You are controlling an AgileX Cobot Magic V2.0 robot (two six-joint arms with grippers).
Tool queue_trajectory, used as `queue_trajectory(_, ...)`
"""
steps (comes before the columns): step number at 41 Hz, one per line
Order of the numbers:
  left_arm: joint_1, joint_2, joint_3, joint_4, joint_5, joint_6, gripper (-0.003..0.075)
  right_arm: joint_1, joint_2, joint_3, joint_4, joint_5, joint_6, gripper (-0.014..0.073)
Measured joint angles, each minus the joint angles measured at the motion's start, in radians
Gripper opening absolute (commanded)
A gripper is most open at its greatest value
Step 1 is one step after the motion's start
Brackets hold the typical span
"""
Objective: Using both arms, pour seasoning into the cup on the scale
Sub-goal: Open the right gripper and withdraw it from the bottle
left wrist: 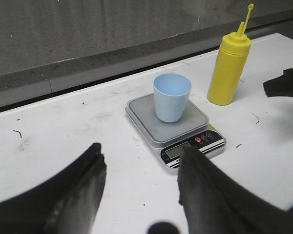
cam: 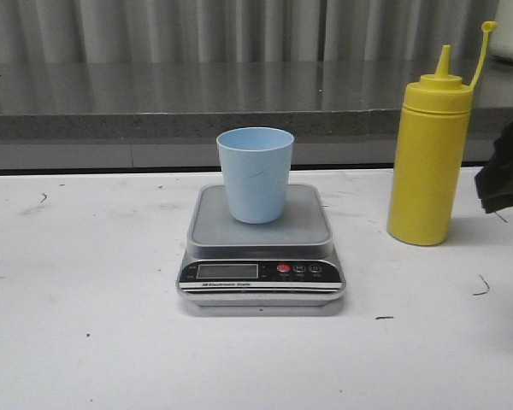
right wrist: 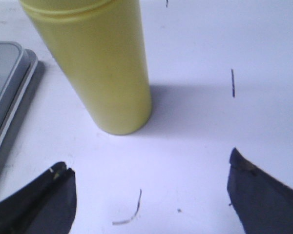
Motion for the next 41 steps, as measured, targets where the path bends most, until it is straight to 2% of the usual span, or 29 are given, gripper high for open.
queue_trajectory(8,0.000,0.000,0.000,0.000,0.000,0.000,0.0347,0.122,-0.208,-0.083,-0.017,0.421,0.008,0.0643)
queue_trajectory(12,0.000,0.000,0.000,0.000,0.000,0.000,0.0347,0.190,-0.296,-0.122,0.017,0.576,-0.048,0.0643)
queue_trajectory(16,0.000,0.000,0.000,0.000,0.000,0.000,0.0347,0.238,-0.377,-0.151,0.109,0.693,-0.140,0.0643)
queue_trajectory(23,0.000,0.000,0.000,0.000,0.000,0.000,0.0347,0.251,-0.519,-0.158,0.221,0.809,-0.238,0.0643)
queue_trajectory(32,0.000,0.000,0.000,0.000,0.000,0.000,0.0347,0.251,-0.710,-0.158,0.229,0.904,-0.268,0.0643)
queue_trajectory(41,0.000,0.000,0.000,0.000,0.000,0.000,0.0347,0.251,-0.824,-0.158,0.229,1.012,-0.277,0.0643)
